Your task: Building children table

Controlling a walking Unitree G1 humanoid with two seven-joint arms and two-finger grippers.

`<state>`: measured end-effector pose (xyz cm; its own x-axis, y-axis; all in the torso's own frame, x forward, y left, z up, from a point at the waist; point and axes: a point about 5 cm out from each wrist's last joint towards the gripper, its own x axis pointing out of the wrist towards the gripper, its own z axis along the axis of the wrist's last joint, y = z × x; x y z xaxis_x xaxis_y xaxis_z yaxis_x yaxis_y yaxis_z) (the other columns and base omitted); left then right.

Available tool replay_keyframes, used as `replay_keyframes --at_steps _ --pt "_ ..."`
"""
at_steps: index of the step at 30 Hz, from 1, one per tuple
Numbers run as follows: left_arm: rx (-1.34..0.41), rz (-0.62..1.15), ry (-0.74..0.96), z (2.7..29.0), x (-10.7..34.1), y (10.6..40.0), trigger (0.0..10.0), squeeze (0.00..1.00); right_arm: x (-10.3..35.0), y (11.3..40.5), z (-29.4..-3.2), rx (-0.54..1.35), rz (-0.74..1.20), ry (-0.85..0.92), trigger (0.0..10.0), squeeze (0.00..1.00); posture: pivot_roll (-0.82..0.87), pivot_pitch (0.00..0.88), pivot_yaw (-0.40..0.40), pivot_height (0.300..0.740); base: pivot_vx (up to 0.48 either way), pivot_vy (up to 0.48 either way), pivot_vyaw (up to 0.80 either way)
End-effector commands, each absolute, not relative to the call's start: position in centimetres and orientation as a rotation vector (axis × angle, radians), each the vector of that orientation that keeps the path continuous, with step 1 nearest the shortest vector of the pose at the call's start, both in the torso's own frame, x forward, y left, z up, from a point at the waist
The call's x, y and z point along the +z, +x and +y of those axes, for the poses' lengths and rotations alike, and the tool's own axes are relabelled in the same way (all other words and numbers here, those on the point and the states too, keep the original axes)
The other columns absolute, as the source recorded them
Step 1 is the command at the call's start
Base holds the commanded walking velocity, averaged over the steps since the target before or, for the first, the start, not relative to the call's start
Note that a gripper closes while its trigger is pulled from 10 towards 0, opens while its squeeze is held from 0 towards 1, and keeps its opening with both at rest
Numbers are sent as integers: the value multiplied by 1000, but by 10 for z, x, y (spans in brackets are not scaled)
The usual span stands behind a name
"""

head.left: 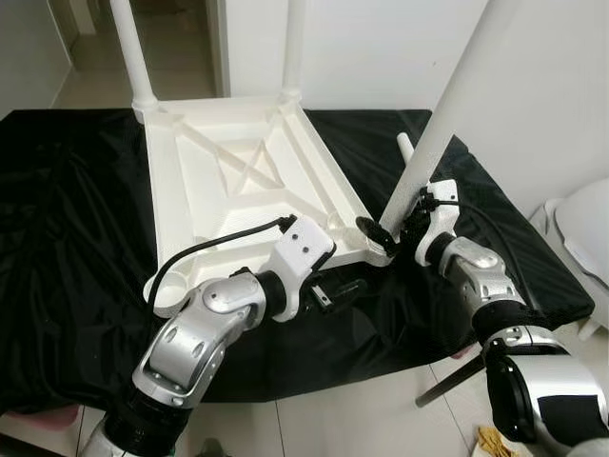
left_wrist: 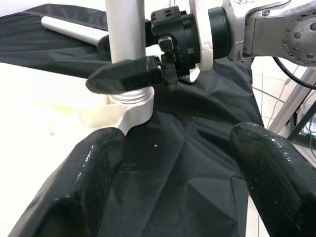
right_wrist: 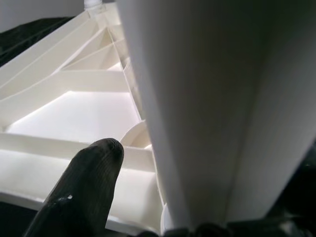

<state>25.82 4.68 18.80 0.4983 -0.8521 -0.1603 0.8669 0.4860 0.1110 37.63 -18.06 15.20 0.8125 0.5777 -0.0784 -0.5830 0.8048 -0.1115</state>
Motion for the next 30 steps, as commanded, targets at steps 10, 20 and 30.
replay_keyframes --at_steps 10,20,30 --pt "-1049 95 189 48 190 259 10000 0 142 375 -170 729 111 -150 0 0 48 17 -47 740 0 0 0" --pt "-1059 105 181 46 187 255 10000 0 131 371 -176 661 118 -137 0 0 35 32 -55 740 0 0 0" --pt "-1053 118 176 48 183 254 10000 0 124 368 -169 561 62 -47 0 0 22 47 -61 740 0 0 0"
